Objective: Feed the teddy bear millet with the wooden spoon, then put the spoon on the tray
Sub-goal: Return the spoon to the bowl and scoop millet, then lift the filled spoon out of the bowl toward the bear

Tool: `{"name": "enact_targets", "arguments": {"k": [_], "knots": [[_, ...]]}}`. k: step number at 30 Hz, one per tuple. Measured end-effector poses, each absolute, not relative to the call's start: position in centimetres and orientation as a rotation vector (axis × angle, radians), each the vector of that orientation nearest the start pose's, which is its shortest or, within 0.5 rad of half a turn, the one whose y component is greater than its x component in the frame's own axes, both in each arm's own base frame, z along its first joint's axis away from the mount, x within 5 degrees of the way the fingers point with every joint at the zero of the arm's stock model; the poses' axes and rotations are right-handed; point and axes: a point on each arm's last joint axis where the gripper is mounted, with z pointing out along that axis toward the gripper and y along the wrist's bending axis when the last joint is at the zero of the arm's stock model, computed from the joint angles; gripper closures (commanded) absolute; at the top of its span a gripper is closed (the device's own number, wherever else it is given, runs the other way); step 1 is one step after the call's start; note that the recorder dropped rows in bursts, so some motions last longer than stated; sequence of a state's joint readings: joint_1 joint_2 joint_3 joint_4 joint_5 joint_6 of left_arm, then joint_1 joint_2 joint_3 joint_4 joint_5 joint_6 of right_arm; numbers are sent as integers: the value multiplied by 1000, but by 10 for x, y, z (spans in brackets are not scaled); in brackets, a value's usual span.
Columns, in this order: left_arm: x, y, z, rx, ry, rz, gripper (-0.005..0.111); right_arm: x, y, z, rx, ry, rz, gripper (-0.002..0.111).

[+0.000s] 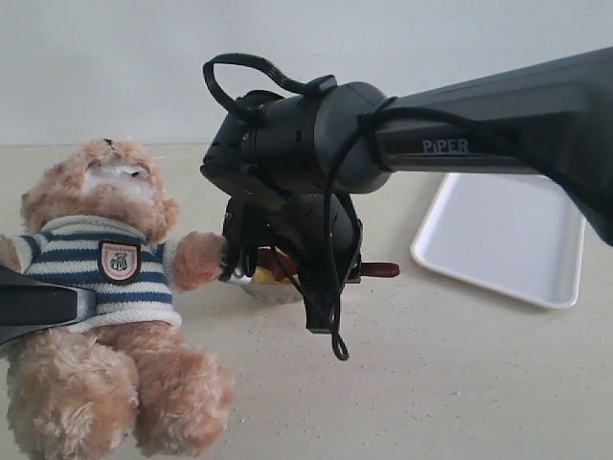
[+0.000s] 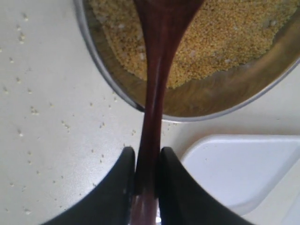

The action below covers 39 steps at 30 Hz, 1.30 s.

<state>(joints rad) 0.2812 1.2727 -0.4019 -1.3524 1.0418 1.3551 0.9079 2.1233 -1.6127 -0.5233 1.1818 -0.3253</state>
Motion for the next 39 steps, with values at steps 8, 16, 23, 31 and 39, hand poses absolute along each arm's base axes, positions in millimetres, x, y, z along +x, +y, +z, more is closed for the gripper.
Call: {"name": "enact_targets", "arguments": {"k": [8,16,23,31,39], "knots": [[182,-27,198,180,2290,-1095,102,290,306,179,-1969,2222,-686,108],[182,-28,199,183,2288,-1102,102,306,281,195,-1853,2386,-449,108],[182,-28,199,183,2288,-1102,102,312,278,210,-1805,2387,-358,108],[179,-31,201,211,2270,-1165,102,321,288,244,-1746,2340,-277,108],[178,-32,203,224,2262,-1194,102,334,276,254,-1647,2407,-121,108]]}}
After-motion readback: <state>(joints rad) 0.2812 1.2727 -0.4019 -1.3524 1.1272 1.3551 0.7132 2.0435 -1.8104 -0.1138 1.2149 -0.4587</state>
